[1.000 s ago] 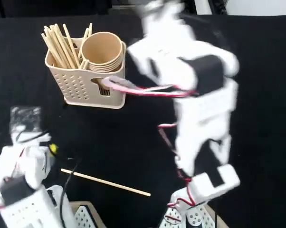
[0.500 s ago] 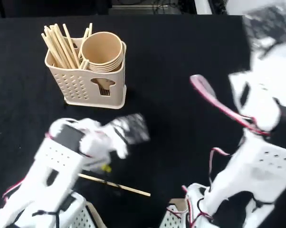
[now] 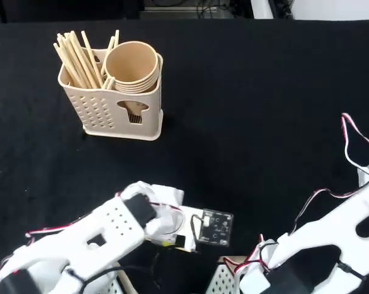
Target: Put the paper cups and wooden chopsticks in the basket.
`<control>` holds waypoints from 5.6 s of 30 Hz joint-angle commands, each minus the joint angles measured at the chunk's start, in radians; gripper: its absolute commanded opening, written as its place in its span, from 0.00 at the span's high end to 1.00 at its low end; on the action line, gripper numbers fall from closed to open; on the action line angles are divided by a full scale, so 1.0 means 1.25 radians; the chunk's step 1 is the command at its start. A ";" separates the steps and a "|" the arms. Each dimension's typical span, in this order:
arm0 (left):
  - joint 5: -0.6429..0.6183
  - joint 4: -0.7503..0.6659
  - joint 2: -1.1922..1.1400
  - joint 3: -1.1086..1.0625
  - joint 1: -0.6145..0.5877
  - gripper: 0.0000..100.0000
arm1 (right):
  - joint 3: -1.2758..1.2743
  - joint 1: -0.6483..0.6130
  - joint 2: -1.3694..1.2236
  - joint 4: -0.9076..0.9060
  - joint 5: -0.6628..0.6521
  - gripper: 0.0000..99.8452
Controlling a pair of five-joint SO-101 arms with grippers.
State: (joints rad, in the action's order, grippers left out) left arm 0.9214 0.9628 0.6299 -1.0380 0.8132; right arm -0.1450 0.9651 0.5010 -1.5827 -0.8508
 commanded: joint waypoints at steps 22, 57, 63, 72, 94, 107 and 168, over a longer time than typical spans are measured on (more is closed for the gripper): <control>-0.173 -0.044 -0.313 0.133 0.116 0.87 | -0.009 0.010 0.018 0.052 -0.011 0.88; -0.308 0.171 0.377 0.071 -0.002 0.97 | -0.021 0.016 0.018 0.045 -0.011 0.88; -0.470 0.134 0.696 0.138 -0.266 0.97 | -0.132 -0.061 0.019 0.045 -0.009 0.88; -0.708 0.041 0.674 0.166 -0.499 0.97 | -0.450 -0.518 -0.030 0.205 0.122 0.99; -0.722 0.053 0.701 0.147 -0.580 0.97 | -0.607 -0.960 -0.424 0.280 0.166 0.97; -0.722 0.052 0.660 0.165 -0.586 0.97 | -0.765 -1.145 -0.321 0.428 0.221 0.98; -0.735 -0.545 -0.011 0.692 -0.693 0.97 | -1.042 -0.783 0.242 0.598 0.216 0.98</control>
State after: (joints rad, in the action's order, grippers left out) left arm -0.0084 0.4227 0.6437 -0.1281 -0.0430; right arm -1.4415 -0.0276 0.8094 -0.8661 -0.5900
